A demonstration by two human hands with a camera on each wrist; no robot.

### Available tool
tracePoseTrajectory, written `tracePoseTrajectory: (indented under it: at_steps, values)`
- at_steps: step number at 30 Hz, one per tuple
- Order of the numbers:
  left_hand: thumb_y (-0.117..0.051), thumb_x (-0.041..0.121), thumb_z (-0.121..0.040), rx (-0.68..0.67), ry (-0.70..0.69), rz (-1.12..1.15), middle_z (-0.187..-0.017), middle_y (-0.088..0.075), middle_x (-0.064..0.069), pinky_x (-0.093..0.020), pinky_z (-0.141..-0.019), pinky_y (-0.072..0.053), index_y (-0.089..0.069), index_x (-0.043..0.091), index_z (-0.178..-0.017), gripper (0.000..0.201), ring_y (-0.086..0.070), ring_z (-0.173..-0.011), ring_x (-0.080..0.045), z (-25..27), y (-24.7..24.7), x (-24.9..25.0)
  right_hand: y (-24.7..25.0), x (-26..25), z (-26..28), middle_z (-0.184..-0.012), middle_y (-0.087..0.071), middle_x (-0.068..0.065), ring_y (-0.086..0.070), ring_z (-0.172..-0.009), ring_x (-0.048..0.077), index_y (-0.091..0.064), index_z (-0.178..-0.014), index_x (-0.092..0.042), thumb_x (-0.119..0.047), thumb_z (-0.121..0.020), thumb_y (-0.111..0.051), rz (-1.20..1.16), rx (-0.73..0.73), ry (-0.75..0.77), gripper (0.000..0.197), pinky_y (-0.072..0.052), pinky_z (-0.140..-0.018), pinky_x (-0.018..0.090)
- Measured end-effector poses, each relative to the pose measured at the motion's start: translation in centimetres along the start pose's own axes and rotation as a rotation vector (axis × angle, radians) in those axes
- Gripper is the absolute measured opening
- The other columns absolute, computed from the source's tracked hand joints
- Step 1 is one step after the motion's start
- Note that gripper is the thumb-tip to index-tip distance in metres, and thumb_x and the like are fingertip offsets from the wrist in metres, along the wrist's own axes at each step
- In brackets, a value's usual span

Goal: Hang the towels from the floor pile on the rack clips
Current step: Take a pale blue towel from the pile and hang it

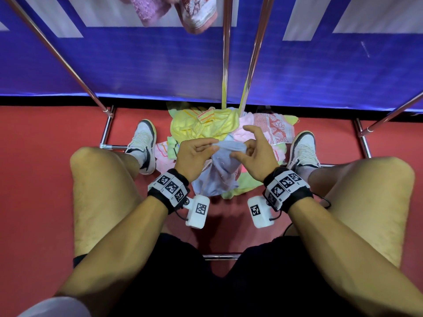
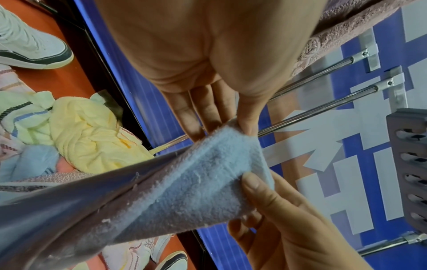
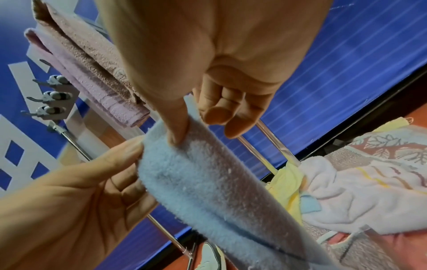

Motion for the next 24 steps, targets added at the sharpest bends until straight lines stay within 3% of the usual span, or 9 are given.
tracePoseTrajectory:
  at_steps: [2, 4, 6, 10, 15, 20, 24]
  values:
    - [-0.067, -0.004, -0.087, -0.015, -0.005, -0.01, -0.076, -0.075, 0.007, -0.029, -0.076, -0.058, -0.072, 0.016, -0.095, 0.022, -0.068, -0.075, -0.008, -0.1, 0.3, 0.5, -0.4, -0.4, -0.2, -0.067, -0.05, -0.004, -0.045, -0.05, -0.002, -0.06, -0.115, -0.015, -0.008, -0.081, -0.077, -0.018, -0.031, 0.006, 0.038, -0.037, -0.055, 0.012]
    - [-0.068, -0.004, -0.086, -0.014, -0.016, -0.019, -0.079, -0.075, 0.002, -0.038, -0.08, -0.057, -0.072, 0.016, -0.092, 0.022, -0.066, -0.079, -0.017, -0.2, 0.5, 1.2, -0.5, -1.2, -0.4, -0.065, -0.054, -0.006, -0.046, -0.053, -0.002, -0.067, -0.09, -0.011, -0.006, -0.08, -0.077, -0.025, -0.04, 0.035, 0.014, -0.037, -0.058, 0.012]
    - [-0.068, -0.005, -0.086, 0.011, -0.022, -0.012, -0.08, -0.073, -0.003, -0.036, -0.078, -0.057, -0.071, 0.012, -0.094, 0.019, -0.066, -0.076, -0.017, -0.3, 0.7, 2.4, -0.1, -2.1, -0.8, -0.067, -0.056, -0.004, -0.047, -0.059, 0.0, -0.066, -0.08, -0.011, -0.008, -0.08, -0.078, -0.039, -0.031, 0.056, 0.013, -0.039, -0.063, 0.016]
    - [-0.065, -0.006, -0.088, 0.046, -0.08, 0.024, -0.079, -0.071, -0.004, -0.025, -0.065, -0.058, -0.068, 0.008, -0.097, 0.017, -0.066, -0.069, -0.008, -1.0, 1.0, 6.9, 1.3, -6.4, -2.0, -0.071, -0.056, -0.005, -0.05, -0.06, -0.006, -0.06, -0.085, -0.003, -0.005, -0.088, -0.069, -0.13, -0.023, 0.099, 0.01, -0.041, -0.063, 0.011]
    - [-0.063, -0.005, -0.089, 0.097, -0.203, 0.064, -0.063, -0.069, 0.009, -0.02, -0.056, -0.054, -0.067, 0.011, -0.094, 0.017, -0.06, -0.058, -0.002, -1.8, 1.9, 15.6, 4.4, -15.0, -3.5, -0.064, -0.05, -0.005, -0.044, -0.049, -0.005, -0.05, -0.079, -0.011, -0.006, -0.091, -0.065, -0.187, 0.034, 0.188, 0.02, -0.037, -0.051, 0.014]
    - [-0.062, -0.003, -0.091, 0.099, -0.36, 0.105, -0.066, -0.07, 0.01, -0.021, -0.062, -0.055, -0.066, 0.014, -0.095, 0.018, -0.061, -0.064, -0.002, -1.8, 2.9, 25.9, 8.6, -25.5, -3.9, -0.066, -0.054, -0.003, -0.047, -0.055, -0.003, -0.048, -0.073, -0.018, -0.006, -0.087, -0.07, -0.214, 0.098, 0.368, 0.029, -0.041, -0.054, 0.016]
    - [-0.061, 0.001, -0.093, 0.072, -0.442, 0.144, -0.064, -0.065, 0.006, -0.022, -0.052, -0.043, -0.066, 0.017, -0.093, 0.017, -0.051, -0.059, -0.012, -1.2, 3.2, 33.5, 11.7, -32.9, -3.6, -0.064, -0.054, -0.007, -0.045, -0.055, -0.002, -0.05, -0.073, -0.022, -0.01, -0.085, -0.073, -0.212, 0.177, 0.497, 0.028, -0.039, -0.054, 0.017]
Point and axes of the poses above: each hand's wrist, its own z-axis away from the middle knuckle, its own y-axis out of the back of the hand, x = y × z, the point moved 9 cm from there along -z, towards the middle knuckle
